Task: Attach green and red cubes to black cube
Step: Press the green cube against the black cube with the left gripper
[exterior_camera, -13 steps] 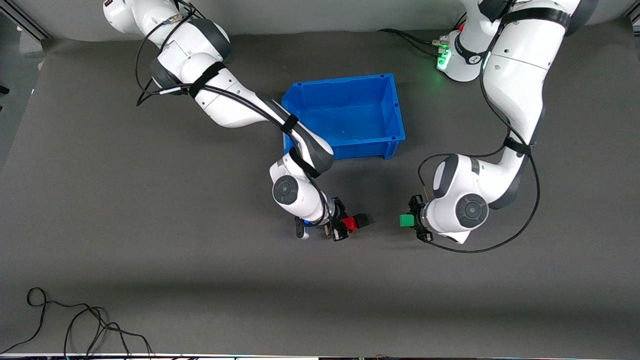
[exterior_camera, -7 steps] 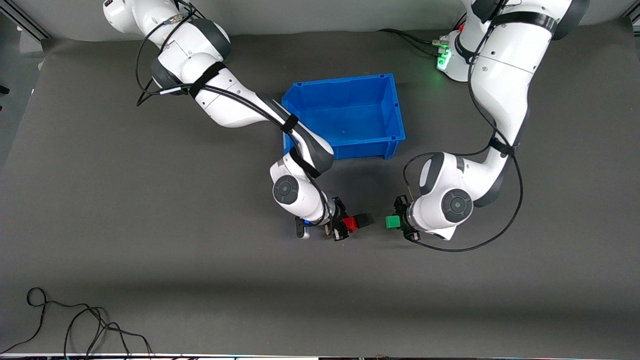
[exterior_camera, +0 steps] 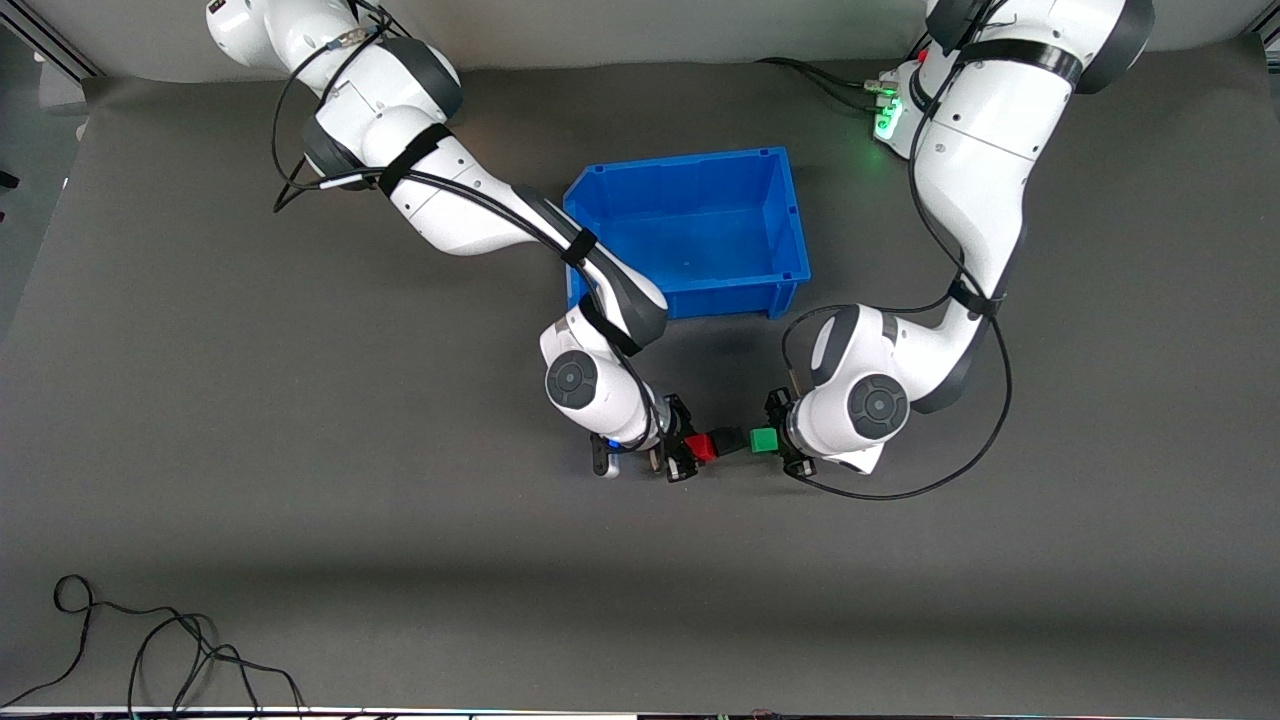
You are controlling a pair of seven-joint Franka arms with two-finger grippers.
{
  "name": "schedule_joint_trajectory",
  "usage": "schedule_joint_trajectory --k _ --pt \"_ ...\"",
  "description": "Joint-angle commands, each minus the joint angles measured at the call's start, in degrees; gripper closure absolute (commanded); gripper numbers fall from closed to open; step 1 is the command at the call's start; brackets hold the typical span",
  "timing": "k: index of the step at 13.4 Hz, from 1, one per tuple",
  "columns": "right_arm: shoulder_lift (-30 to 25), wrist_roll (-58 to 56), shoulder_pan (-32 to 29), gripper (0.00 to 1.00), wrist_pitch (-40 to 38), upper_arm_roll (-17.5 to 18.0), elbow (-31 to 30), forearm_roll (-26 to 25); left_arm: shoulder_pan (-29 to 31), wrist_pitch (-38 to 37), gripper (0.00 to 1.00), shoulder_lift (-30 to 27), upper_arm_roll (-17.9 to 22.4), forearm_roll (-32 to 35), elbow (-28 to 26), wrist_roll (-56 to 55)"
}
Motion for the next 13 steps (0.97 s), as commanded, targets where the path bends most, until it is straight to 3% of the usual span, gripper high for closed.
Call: schedule_joint_trajectory --k 1,5,6,7,8,13 --pt "1.4 2.1 0.5 0.82 -0.5 -0.9 2.4 0.2 -1.3 0.4 1.00 0.8 0.6 -0.4 1.4 -2.5" --pt "0.6 4.2 0.2 0.82 -3.3 -1.8 2.5 0.2 -2.1 2.3 1.00 1.1 0.7 -0.3 1.4 -2.9" --pt "0.6 4.2 0.3 0.82 -3.3 -2.2 2.5 0.2 -2.2 2.3 0.77 1.1 0.7 -0.1 1.5 -2.9" --pt "0.6 4.2 0.3 0.82 -3.2 -2.1 2.7 0.2 -2.3 2.3 0.42 1.2 0.7 0.3 2.1 -2.8" --pt "0.6 4.2 0.5 0.82 -3.2 -2.0 2.7 0.2 -2.9 2.0 0.00 1.3 0.7 0.8 2.5 -2.7" --pt "0.6 4.6 0.9 0.82 -3.3 -2.0 2.8 0.2 -3.3 1.4 0.00 1.3 1.2 1.0 3.3 -2.5"
